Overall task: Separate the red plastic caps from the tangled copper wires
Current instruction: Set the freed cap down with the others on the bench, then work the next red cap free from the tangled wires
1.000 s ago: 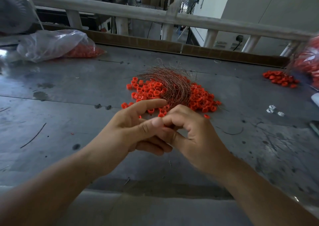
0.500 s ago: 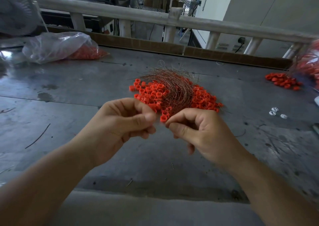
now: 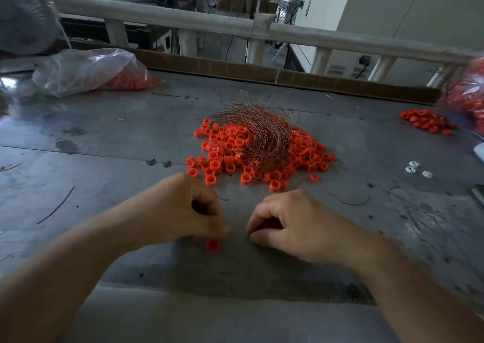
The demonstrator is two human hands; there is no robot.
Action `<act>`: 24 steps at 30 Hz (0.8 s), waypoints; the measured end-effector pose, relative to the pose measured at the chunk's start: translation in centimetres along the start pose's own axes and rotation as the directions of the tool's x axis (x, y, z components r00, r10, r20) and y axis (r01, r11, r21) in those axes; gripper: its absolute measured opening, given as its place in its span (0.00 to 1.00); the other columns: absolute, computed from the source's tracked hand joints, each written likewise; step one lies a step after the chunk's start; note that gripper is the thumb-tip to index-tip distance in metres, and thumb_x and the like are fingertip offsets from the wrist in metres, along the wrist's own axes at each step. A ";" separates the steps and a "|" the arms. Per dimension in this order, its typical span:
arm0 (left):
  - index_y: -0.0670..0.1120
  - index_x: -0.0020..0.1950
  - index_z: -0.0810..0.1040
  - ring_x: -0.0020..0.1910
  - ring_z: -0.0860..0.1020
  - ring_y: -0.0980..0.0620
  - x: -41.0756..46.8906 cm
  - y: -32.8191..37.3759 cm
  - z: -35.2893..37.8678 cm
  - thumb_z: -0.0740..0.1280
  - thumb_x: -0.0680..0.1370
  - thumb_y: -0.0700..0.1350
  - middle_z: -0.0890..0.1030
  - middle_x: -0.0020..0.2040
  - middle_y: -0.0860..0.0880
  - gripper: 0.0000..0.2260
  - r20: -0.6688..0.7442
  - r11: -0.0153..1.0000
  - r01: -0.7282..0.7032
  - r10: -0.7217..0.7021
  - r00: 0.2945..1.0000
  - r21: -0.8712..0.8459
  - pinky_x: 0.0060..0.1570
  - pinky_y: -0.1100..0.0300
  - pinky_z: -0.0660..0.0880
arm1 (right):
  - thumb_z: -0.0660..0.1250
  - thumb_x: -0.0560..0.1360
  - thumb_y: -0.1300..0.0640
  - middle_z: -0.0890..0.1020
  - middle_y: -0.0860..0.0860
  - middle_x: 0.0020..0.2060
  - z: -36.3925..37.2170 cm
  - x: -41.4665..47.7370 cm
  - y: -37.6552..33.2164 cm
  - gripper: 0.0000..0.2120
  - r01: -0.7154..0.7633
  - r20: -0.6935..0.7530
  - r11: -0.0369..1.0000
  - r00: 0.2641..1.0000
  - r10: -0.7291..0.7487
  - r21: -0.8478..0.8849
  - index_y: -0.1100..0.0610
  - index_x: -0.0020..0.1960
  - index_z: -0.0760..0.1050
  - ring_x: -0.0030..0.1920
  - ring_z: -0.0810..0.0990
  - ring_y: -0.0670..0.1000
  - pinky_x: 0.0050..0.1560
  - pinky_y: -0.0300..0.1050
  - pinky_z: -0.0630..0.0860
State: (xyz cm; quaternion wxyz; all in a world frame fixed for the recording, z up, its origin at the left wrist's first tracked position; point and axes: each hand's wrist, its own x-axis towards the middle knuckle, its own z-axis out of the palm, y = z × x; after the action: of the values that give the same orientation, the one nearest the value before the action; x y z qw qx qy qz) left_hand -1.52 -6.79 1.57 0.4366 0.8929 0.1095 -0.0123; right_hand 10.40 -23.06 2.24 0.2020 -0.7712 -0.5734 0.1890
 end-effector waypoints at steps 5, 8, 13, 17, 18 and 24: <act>0.53 0.33 0.81 0.28 0.75 0.60 1.1 -1.4 -1.0 0.74 0.65 0.47 0.79 0.29 0.55 0.04 -0.540 0.999 0.033 -0.010 0.842 0.034 0.30 0.70 0.70 | 0.70 0.72 0.53 0.77 0.38 0.35 -0.6 -0.1 0.3 0.04 -0.050 0.035 0.996 0.998 0.048 0.070 0.50 0.46 0.81 0.39 0.74 0.31 0.40 0.23 0.68; 0.56 0.38 0.76 0.34 0.74 0.60 1.7 -2.3 -1.4 0.75 0.67 0.46 0.76 0.36 0.57 0.09 -0.637 0.975 0.139 0.003 0.771 0.173 0.33 0.68 0.67 | 0.70 0.71 0.52 0.80 0.40 0.35 -1.4 -0.2 0.6 0.01 -0.078 -0.020 0.991 0.997 0.080 0.106 0.48 0.42 0.80 0.38 0.76 0.35 0.39 0.27 0.71; 0.51 0.49 0.80 0.41 0.73 0.51 3.0 -3.4 -1.1 0.73 0.69 0.46 0.73 0.39 0.55 0.10 -0.595 0.930 0.254 -0.048 0.802 0.267 0.40 0.59 0.67 | 0.69 0.72 0.53 0.81 0.42 0.36 -2.4 0.1 2.1 0.04 -0.143 -0.238 0.983 0.957 0.168 0.117 0.46 0.39 0.78 0.39 0.77 0.37 0.40 0.28 0.72; 0.54 0.39 0.77 0.41 0.74 0.49 3.0 -3.0 -1.0 0.73 0.69 0.45 0.73 0.37 0.55 0.06 -0.584 0.928 0.252 -0.048 0.810 0.274 0.40 0.58 0.68 | 0.69 0.72 0.55 0.81 0.46 0.36 -1.9 0.8 3.2 0.03 -0.177 -0.412 0.983 0.893 0.181 0.047 0.51 0.40 0.80 0.36 0.77 0.45 0.37 0.37 0.73; 0.55 0.37 0.75 0.41 0.75 0.49 2.8 -2.9 -1.0 0.73 0.69 0.45 0.74 0.36 0.56 0.08 -0.593 0.934 0.247 -0.049 0.804 0.257 0.40 0.58 0.68 | 0.69 0.72 0.56 0.80 0.45 0.36 -1.8 1.1 3.3 0.03 -0.175 -0.456 0.984 0.875 0.162 0.014 0.52 0.41 0.80 0.36 0.76 0.46 0.38 0.39 0.72; 0.54 0.35 0.77 0.36 0.77 0.62 1.4 -0.9 -0.5 0.73 0.69 0.40 0.79 0.33 0.58 0.10 -0.657 0.993 0.067 0.017 0.754 0.102 0.32 0.75 0.68 | 0.71 0.70 0.62 0.78 0.51 0.42 -0.6 2.9 3.4 0.09 -0.112 -0.592 0.966 0.805 -0.050 -0.234 0.58 0.50 0.81 0.45 0.71 0.47 0.45 0.33 0.61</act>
State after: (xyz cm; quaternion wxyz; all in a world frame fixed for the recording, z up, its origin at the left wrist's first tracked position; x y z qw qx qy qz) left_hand -0.41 -5.60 1.01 0.3163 0.8632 0.2667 0.2893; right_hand 14.22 -21.25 0.84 0.2657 -0.8204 -0.4883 -0.1340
